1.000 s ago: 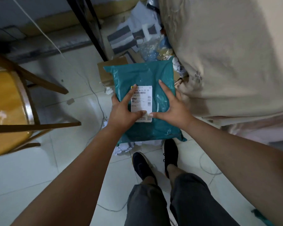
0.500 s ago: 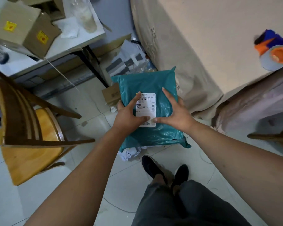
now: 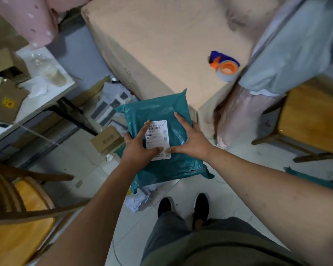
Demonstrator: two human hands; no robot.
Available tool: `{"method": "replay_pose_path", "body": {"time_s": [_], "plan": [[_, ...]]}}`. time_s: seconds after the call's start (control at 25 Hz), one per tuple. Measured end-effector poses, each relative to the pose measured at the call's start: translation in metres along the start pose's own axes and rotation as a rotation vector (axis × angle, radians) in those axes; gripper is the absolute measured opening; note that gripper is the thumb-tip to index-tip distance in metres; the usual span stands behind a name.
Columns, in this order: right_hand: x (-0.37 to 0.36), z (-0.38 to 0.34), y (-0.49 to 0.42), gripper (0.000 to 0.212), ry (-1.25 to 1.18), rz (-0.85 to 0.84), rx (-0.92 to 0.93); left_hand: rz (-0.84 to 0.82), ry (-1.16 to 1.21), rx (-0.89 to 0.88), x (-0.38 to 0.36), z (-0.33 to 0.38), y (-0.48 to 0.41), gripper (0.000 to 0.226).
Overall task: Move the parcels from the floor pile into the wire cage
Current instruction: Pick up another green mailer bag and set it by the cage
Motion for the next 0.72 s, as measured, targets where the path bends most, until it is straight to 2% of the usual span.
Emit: {"method": "replay_pose_path", "body": {"time_s": [0.16, 0.36, 0.72], "plan": [[0.03, 0.02, 0.035, 0.131, -0.097, 0.153, -0.047, -0.068, -0.091, -0.126, -0.016, 0.042, 0.0, 0.095], [0.055, 0.055, 0.091, 0.132, -0.212, 0.421, -0.151, -0.192, -0.268, -0.367, -0.049, 0.1, -0.004, 0.096], [0.093, 0.128, 0.222, 0.13, -0.356, 0.838, -0.376, -0.446, -0.369, -0.739, -0.16, 0.198, 0.029, 0.099]]}}
Point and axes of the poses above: each hand's wrist, its own y-axis away from the middle knuckle, its own x-axis out of the back of the hand, z = x × y, the point moved 2 cm from there along -y, towards the middle knuckle, and after that the axes turned 4 degrees about -y, right-handed, at the moved point
